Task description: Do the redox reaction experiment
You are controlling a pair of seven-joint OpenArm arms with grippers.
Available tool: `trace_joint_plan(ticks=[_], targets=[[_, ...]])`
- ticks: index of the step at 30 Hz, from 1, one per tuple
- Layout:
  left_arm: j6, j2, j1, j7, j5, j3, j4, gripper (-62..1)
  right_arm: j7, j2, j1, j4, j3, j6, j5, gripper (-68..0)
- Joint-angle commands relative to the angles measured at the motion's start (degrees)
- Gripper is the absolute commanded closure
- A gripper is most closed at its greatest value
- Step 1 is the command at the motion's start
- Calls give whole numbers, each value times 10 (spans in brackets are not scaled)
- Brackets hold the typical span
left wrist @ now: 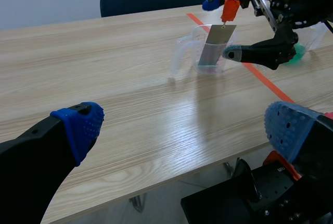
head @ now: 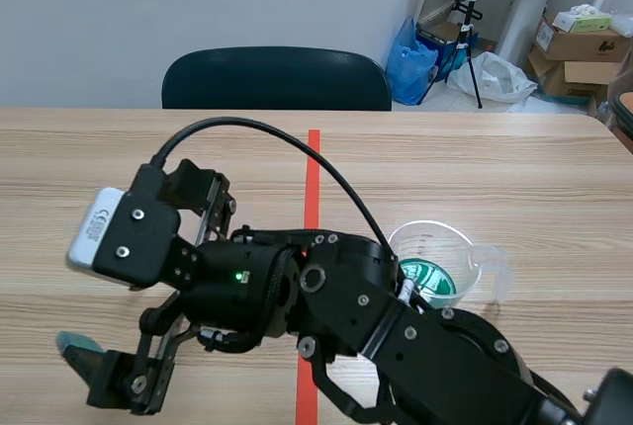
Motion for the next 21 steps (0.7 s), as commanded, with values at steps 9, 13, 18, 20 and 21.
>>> trace_joint_plan(ticks=[9,13,18,20,21], targets=[[6,89,-3,-3,-5,-16,40,-623,-9,66,-63,173,45,-37,10,-679],[6,125,-3,53,26,-42,111,-623,-8,82,-105,207,105,-37,13,-679],[6,181,-3,125,73,-71,220,-623,-9,92,-159,236,193,-37,27,-679],[6,200,-4,144,83,-77,261,-623,-14,94,-180,250,228,-37,42,-679],[5,209,-4,157,90,-80,282,-623,-21,94,-191,258,247,-37,50,-679]])
